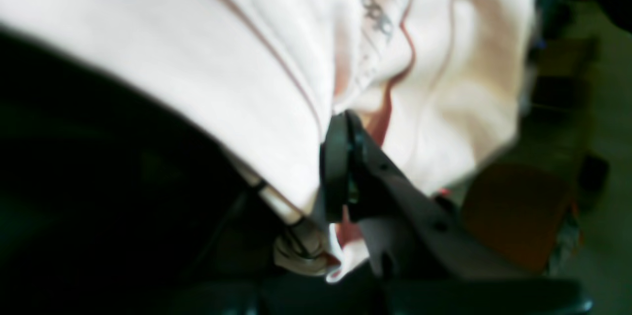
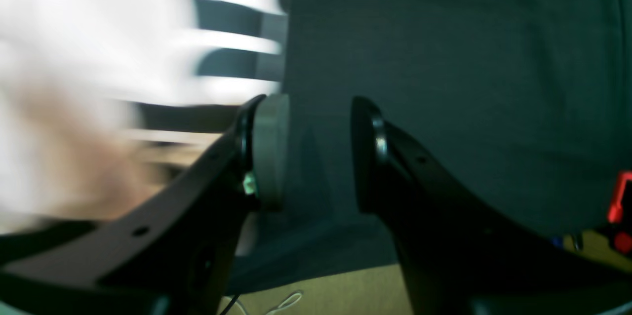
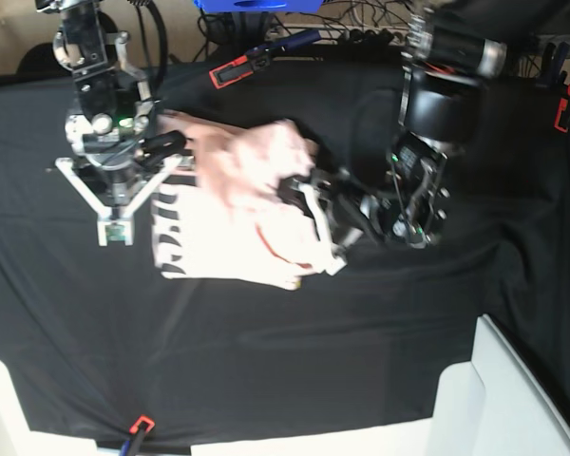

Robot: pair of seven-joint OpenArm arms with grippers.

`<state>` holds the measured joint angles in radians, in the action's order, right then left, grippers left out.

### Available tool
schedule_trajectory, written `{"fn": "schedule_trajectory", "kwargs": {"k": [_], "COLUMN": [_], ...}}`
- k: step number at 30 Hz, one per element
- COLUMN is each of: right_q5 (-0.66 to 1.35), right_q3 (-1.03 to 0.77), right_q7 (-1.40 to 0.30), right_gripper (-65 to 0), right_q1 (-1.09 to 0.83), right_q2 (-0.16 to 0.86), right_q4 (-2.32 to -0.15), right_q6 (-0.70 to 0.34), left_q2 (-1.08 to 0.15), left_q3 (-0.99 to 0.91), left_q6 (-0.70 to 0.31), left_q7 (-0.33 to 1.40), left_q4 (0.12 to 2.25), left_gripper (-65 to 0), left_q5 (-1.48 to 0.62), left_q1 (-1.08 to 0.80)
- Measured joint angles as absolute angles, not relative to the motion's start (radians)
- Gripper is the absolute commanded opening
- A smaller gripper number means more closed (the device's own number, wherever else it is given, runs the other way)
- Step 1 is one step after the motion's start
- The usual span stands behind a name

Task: Fold the T-shirt properly
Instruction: 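Grasp the shirt's folded edge with the left gripper, then drag the shirt with the left gripper and fold it over onto itself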

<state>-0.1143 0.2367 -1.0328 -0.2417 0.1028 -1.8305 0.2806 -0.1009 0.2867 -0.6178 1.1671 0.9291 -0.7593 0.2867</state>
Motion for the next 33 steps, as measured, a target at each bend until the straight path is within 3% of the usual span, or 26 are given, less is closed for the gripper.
{"fn": "schedule_trajectory", "kwargs": {"k": [8, 15, 29, 33], "right_q5": [-0.119, -0.119, -0.119, -0.119], "right_q3": [0.185, 0.186, 0.183, 0.183], "right_q7": [-1.032, -1.029, -1.029, -1.031], "right_gripper": [-44.5, -44.5, -44.5, -44.5], "right_q1": [-0.237, -0.230, -0.204, -0.204], "right_q2": [0.110, 0.113, 0.144, 0.145], "right_q4": [-1.831, -1.831, -1.831, -1.831], "right_q6": [0.281, 0.281, 0.282, 0.281], "left_q2": [-0.145, -0.094, -0.059, -0.041], "left_q3": [0.619, 0.909, 1.419, 1.481], "left_q6": [-0.579, -0.524, -0.535, -0.552], "left_q7": [1.161, 1.053, 0.879, 0.810], "left_q4": [0.906, 0.665, 0.416, 0.347], "left_gripper": [-65.0, -65.0, -65.0, -65.0], "left_q5": [-0.768, -0.775, -0.803, -0.818], "left_q1": [0.501, 0.677, 0.847, 0.866]}}
